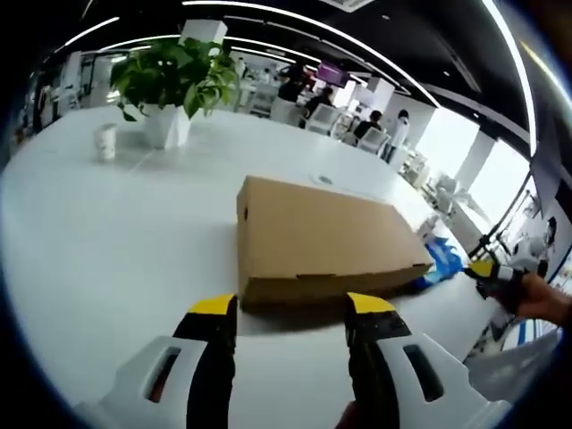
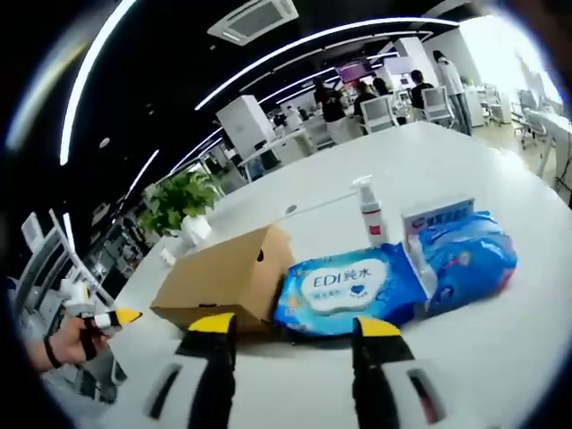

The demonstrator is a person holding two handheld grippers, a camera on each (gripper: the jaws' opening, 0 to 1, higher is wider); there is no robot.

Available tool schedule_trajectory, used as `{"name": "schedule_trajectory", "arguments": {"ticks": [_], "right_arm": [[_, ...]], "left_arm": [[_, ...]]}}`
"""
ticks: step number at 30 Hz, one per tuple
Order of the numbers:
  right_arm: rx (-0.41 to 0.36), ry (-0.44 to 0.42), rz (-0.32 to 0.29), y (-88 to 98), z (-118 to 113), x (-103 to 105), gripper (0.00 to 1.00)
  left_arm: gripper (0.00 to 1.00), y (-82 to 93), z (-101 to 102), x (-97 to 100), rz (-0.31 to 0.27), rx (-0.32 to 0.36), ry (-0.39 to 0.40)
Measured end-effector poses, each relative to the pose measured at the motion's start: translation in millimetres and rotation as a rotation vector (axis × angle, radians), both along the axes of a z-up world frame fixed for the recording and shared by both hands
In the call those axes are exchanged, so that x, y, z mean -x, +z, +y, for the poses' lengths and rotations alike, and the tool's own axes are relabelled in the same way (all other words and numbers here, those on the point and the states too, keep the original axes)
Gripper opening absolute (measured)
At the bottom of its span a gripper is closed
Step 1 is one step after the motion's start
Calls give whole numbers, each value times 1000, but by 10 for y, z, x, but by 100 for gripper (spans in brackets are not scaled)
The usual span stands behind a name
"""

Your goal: Operate the shoe box by opening the lid, removing the specified soft item, and placing it in the target area until the item is outside and the box remains undamaged.

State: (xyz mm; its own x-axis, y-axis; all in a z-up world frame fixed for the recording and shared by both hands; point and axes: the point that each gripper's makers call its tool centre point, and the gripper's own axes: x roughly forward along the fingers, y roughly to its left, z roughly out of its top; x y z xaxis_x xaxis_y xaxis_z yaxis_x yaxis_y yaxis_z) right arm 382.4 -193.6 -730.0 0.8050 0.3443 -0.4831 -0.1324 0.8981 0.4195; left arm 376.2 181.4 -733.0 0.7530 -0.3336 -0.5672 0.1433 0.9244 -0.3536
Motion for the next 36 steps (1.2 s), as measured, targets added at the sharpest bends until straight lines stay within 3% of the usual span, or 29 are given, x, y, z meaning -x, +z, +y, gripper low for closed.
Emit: {"name": "schedule_trajectory", "arguments": {"ticks": [4, 7, 11, 16, 19, 27, 36], "right_arm": [[-4, -110, -52, 231, -297, 162, 56], [-2, -147, -71, 327, -395, 274, 57], [39, -146, -72, 333, -405, 398, 60], [56, -142, -54, 239, -340, 469, 62], [35, -156, -43, 216, -320, 482, 63], [67, -175, -51, 240, -413, 473, 64], [89, -135, -57, 257, -317, 484, 66]], "left_arm": [[52, 111, -143, 98, -20, 9, -10], [52, 201, -274, 160, -39, 10, -31], [52, 251, -447, 238, -58, -5, -83], [52, 190, -601, 298, -39, 3, -119], [52, 195, -612, 296, -44, -1, -134], [54, 188, -583, 299, -46, -12, -146], [58, 195, -598, 283, -53, -26, -160]]}}
